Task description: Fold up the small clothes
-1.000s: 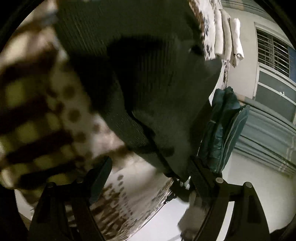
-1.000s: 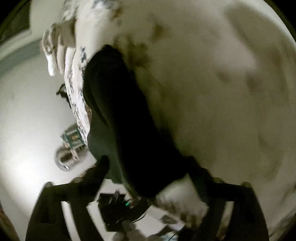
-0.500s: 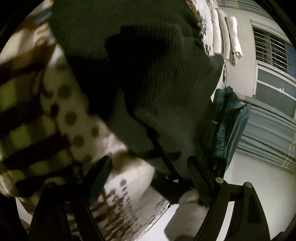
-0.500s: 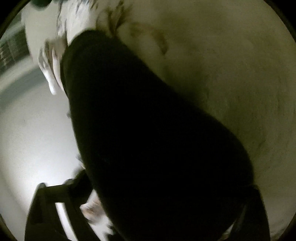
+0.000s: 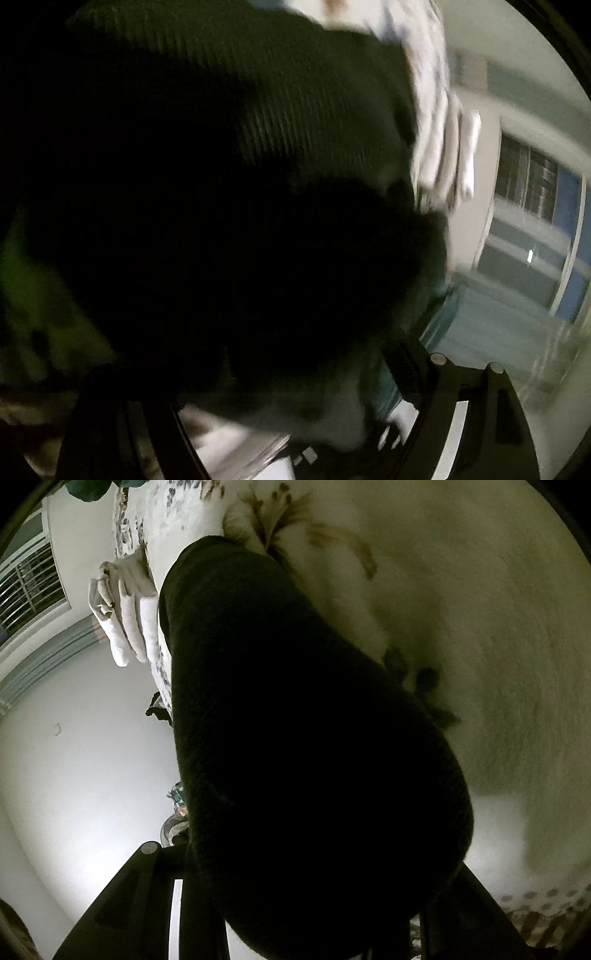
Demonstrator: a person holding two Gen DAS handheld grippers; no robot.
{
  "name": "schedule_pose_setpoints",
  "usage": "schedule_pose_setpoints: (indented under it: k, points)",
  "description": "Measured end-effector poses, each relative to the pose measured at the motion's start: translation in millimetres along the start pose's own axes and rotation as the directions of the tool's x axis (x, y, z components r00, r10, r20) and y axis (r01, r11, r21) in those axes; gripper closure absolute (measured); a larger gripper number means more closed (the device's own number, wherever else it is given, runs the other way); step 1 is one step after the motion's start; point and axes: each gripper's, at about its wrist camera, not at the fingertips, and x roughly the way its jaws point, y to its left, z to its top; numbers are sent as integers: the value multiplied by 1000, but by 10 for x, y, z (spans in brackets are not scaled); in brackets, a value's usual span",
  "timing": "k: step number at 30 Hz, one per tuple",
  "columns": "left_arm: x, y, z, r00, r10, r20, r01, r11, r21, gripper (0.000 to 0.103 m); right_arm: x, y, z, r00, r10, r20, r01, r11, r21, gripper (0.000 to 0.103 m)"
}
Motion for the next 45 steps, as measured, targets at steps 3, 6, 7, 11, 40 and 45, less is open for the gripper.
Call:
schedule_pose_setpoints:
  k: [3, 6, 7, 11, 40, 45]
  points:
    - [-31, -131, 74, 998, 17, 62, -18, 1000, 18, 28, -220, -1, 15, 1000, -11, -4, 11, 1000, -22, 63]
    - [-32, -357, 94, 991, 119, 66, -127, 983, 129, 68, -126, -36, 65, 998, -66, -6, 65, 997, -45, 46]
    - [-64, -372, 123, 990, 127, 59, -134, 980, 146, 69, -81, -68, 95, 998, -69, -4, 69, 997, -43, 41]
    - [-65, -460, 87, 988, 148, 53, -155, 971, 179, 73, 32, -114, 151, 998, -40, 49, 40, 999, -4, 28]
    - [687, -4678, 868, 968, 154, -200, 2, 787, 617, 82, -413, 4028, 20, 874, 161, 459, -132, 987, -94, 69]
    - [1271, -5753, 1344, 956, 132, -264, 101, 694, 713, 82, -161, 5022, 352, 806, 252, 535, -202, 968, -151, 69]
